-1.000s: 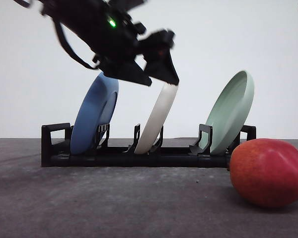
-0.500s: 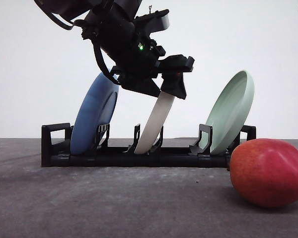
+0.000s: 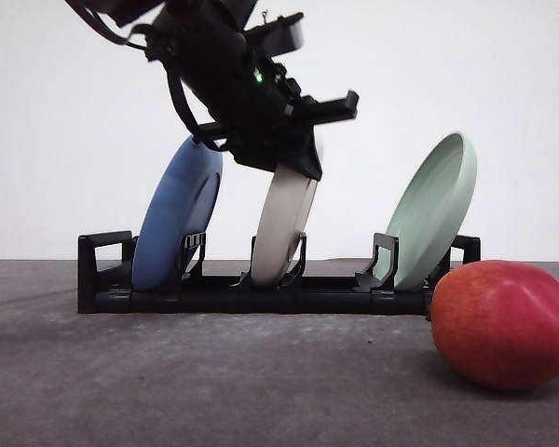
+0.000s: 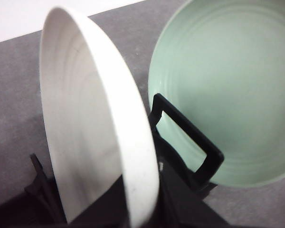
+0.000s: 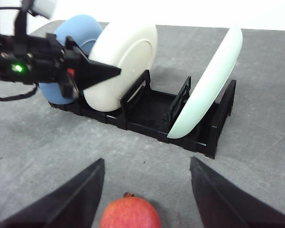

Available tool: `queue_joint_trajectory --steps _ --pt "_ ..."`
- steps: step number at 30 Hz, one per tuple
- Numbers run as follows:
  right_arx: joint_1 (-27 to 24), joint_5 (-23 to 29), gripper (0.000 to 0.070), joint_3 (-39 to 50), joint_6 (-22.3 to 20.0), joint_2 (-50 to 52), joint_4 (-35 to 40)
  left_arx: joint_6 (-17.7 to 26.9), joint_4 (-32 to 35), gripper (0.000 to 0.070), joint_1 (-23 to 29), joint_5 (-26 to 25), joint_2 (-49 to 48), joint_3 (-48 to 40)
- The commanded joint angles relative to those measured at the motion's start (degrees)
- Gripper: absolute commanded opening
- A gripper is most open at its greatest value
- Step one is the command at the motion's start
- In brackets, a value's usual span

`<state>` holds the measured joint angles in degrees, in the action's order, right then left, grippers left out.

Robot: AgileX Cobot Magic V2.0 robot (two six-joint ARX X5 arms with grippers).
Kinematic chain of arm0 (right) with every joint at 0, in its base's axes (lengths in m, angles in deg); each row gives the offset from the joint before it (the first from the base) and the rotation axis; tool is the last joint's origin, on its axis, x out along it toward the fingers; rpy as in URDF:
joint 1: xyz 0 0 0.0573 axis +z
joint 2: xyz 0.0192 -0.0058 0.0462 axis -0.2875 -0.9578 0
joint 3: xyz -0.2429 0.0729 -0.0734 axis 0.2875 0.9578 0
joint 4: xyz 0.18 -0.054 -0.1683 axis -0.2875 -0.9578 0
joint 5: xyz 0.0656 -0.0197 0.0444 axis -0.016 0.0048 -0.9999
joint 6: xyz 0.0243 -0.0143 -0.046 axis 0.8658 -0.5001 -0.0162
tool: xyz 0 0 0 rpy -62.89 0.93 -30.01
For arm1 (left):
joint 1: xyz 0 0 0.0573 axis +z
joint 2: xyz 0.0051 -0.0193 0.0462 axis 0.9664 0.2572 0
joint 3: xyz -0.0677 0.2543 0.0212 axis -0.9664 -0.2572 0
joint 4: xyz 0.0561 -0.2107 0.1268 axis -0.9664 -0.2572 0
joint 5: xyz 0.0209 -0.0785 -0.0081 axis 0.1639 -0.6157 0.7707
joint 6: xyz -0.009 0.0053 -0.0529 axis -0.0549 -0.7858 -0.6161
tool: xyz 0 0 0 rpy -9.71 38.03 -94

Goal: Place pomegranate in white plate

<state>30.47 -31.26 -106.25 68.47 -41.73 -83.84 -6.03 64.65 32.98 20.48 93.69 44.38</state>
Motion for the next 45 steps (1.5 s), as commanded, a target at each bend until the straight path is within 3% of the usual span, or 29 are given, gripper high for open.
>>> queue_joint_trajectory --steps 1,6,12,19,25,28,35,40,45 --pt "0.2 -0.1 0.036 -0.8 -0.2 -0.1 0.7 -3.3 1.2 0.0012 -0.7 -1.0 -1.3 1.3" --pt "0.2 -0.1 0.036 -0.8 -0.2 -0.1 0.7 -8.0 0.2 0.0012 -0.7 -1.0 -5.5 1.3" --pt "0.2 0.0 0.036 -0.8 -0.2 -0.1 0.7 -10.8 -5.9 0.0012 -1.1 -1.0 -11.5 1.3" --pt "0.2 0.0 0.036 -0.8 -0.3 -0.1 0.7 -10.0 -19.1 0.0012 -3.5 -1.5 -19.2 1.3" --pt "0.2 0.0 0.036 -0.8 -0.3 -0.1 0.7 -4.1 -33.4 0.0012 -8.4 -1.1 -23.9 1.3" --pt "0.2 0.0 0.036 -0.8 -0.3 -0.1 0.7 -2.6 -37.6 0.0012 -12.4 3.7 -24.9 0.2" --pt "0.2 0.0 0.036 -0.8 -0.3 -0.1 0.7 -0.2 -35.9 0.0011 -24.0 20.8 -26.3 -7.6" --pt "0.2 0.0 0.036 -0.8 -0.3 -0.1 0.7 4.7 -35.9 0.0011 -29.9 24.2 -25.7 -11.8" --pt "0.2 0.0 0.036 -0.8 -0.3 -0.1 0.7 8.2 -35.9 0.001 -32.3 24.8 -24.2 -14.7"
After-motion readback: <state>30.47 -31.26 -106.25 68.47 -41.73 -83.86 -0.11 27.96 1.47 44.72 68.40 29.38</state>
